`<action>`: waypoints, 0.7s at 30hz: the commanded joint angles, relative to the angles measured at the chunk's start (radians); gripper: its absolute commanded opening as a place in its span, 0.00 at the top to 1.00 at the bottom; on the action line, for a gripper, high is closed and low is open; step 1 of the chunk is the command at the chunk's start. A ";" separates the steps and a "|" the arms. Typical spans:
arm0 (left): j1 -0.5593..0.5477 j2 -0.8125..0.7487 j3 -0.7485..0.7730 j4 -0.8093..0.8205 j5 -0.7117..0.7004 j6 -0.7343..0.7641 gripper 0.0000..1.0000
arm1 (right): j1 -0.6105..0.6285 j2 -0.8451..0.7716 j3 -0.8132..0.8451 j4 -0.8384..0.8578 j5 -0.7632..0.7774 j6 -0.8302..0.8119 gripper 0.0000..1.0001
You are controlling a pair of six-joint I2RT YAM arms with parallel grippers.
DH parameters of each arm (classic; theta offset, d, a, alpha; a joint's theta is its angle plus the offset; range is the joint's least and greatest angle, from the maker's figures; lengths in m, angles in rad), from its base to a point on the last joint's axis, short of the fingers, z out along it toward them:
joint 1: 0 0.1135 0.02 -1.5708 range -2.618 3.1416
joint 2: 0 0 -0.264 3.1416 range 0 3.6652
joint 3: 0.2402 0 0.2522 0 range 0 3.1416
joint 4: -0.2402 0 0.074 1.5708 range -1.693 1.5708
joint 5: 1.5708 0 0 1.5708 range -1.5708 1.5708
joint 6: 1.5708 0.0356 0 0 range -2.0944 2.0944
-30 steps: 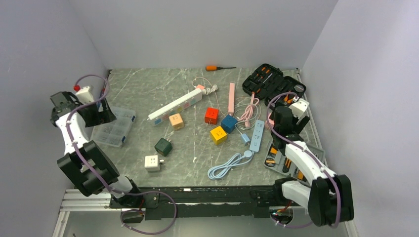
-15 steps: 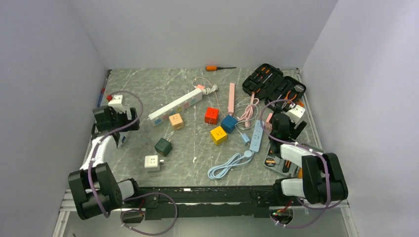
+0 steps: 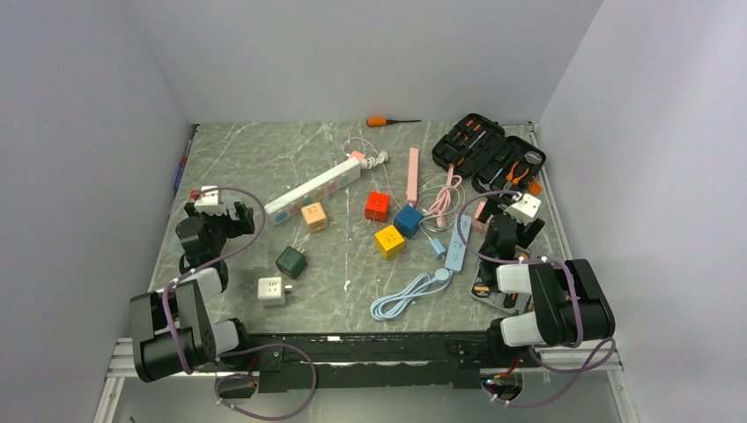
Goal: Pull the plug off the socket
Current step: Reset both arms
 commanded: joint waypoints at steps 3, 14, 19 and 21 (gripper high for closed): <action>-0.058 0.046 -0.145 0.479 0.022 -0.018 0.01 | -0.002 0.008 -0.063 0.244 -0.149 -0.096 0.00; -0.118 0.103 -0.192 0.591 -0.064 0.052 0.01 | 0.016 0.110 -0.081 0.383 -0.244 -0.162 0.00; -0.165 0.104 -0.095 0.411 -0.166 0.071 0.01 | 0.013 0.114 -0.027 0.274 -0.221 -0.140 0.00; -0.218 0.113 -0.053 0.335 -0.256 0.092 0.01 | 0.008 0.118 -0.024 0.270 -0.225 -0.140 0.00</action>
